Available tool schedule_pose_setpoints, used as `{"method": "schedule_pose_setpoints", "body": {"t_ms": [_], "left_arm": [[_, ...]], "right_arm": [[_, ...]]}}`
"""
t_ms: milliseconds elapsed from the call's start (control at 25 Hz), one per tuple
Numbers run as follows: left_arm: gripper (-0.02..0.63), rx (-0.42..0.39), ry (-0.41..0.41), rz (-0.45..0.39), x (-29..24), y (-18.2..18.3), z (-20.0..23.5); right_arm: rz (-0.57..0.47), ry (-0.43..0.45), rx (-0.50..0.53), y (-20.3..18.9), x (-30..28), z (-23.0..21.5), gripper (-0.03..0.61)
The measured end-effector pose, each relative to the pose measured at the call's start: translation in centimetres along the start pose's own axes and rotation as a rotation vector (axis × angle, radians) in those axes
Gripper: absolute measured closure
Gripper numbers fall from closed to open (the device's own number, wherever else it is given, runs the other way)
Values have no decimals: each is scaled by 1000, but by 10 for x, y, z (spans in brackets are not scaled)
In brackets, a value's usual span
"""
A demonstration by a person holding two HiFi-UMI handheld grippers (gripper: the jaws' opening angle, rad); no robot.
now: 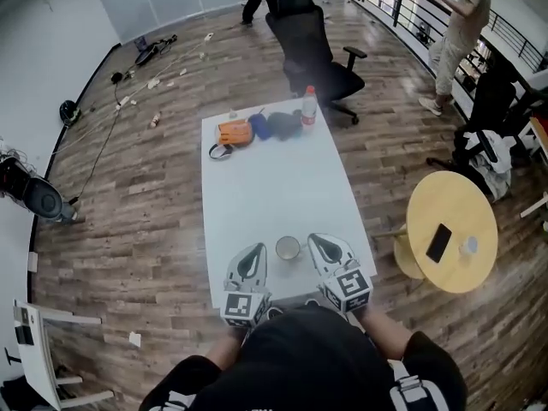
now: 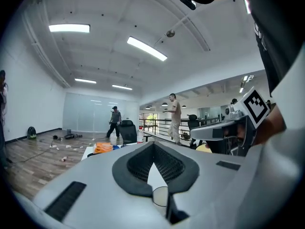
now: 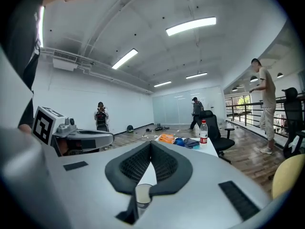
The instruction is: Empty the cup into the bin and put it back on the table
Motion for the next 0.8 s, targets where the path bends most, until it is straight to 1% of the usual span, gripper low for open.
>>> {"method": "schedule_pose_setpoints", "body": {"t_ms": [80,280,360,560,680,800], "left_arm": [[592,-11,-12,-19,-2,4,-2],[592,-8,-13,-63,1,23,-7],[592,-6,-19,-70,2,26,-9],[592,21,-27,-70,5,29,-12],[592,-8,-38,-69,6,28,-15],[592,-8,-40,-63,8,25,-18]], "right_arm": [[-19,9,9,6,0,3,563],[-32,21,18,16,4,9,562],[-41,25,24,19,6,11,563],[-52,22,20,25,8,13,563],[-54,21,35,26,8,13,563],[-60,29,16,26,10,13,562]]}}
Point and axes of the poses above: the fingertips, and each gripper's own axes: x backward along the fingers, z to its left, y out of its top, the point moved 4 cm from there along x, backward along the fingers, and after that the axes turned 3 degrees about z, right-handed, at the moved point
